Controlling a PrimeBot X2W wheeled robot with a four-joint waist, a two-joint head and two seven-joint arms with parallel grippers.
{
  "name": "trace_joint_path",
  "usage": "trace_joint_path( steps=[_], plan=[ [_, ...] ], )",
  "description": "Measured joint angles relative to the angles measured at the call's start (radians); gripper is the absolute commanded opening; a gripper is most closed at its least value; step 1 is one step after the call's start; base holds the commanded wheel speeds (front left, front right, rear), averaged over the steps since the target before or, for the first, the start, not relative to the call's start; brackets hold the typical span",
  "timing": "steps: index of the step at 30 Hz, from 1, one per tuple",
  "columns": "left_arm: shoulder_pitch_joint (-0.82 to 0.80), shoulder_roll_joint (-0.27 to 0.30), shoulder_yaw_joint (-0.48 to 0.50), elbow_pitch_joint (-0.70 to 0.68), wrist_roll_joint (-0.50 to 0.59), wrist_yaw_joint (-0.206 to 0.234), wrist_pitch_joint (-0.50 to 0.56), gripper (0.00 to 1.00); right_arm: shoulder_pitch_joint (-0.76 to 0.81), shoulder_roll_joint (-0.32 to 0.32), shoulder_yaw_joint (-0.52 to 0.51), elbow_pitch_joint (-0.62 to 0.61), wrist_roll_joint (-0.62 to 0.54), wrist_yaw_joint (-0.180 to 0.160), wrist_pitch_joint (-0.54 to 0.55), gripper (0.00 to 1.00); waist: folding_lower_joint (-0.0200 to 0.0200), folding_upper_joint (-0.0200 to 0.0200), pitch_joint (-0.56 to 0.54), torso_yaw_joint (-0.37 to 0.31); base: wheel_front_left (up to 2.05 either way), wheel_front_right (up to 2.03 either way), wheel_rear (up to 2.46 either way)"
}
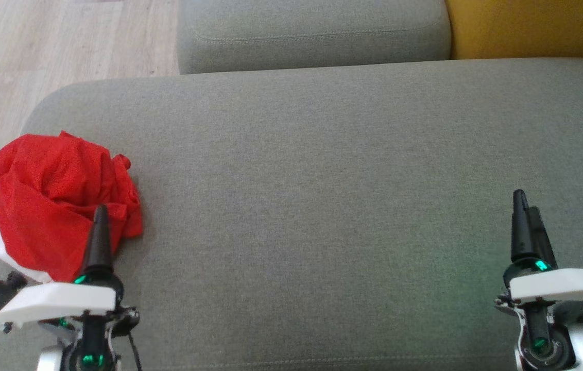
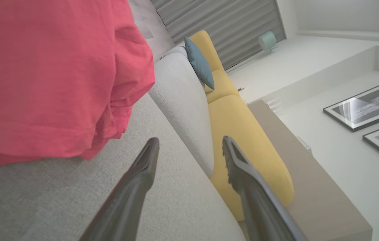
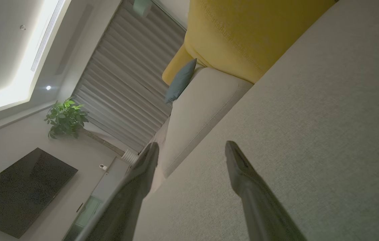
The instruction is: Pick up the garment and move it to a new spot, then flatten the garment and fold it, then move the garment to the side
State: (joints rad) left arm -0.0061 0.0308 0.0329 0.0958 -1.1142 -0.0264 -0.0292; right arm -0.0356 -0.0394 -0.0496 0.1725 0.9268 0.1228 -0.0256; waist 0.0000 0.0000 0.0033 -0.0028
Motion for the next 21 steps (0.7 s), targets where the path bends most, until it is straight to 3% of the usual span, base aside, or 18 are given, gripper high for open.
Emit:
trace_joint_path(
  steps=[12,21],
  plan=[
    [0.0,0.002,-0.097,-0.027,0.269,0.042,-0.034,1.0,0.0,0.0,0.039,-0.022,-0.213,0.0,-0.033,1.0,0.0,0.0,0.004,0.002,0.0,0.0,0.0],
    [0.0,0.043,-0.187,-0.048,0.425,0.121,-0.054,1.0,0.0,0.0,0.057,-0.037,-0.361,0.0,-0.06,1.0,0.0,0.0,0.004,-0.003,0.0,0.0,0.0]
  ],
)
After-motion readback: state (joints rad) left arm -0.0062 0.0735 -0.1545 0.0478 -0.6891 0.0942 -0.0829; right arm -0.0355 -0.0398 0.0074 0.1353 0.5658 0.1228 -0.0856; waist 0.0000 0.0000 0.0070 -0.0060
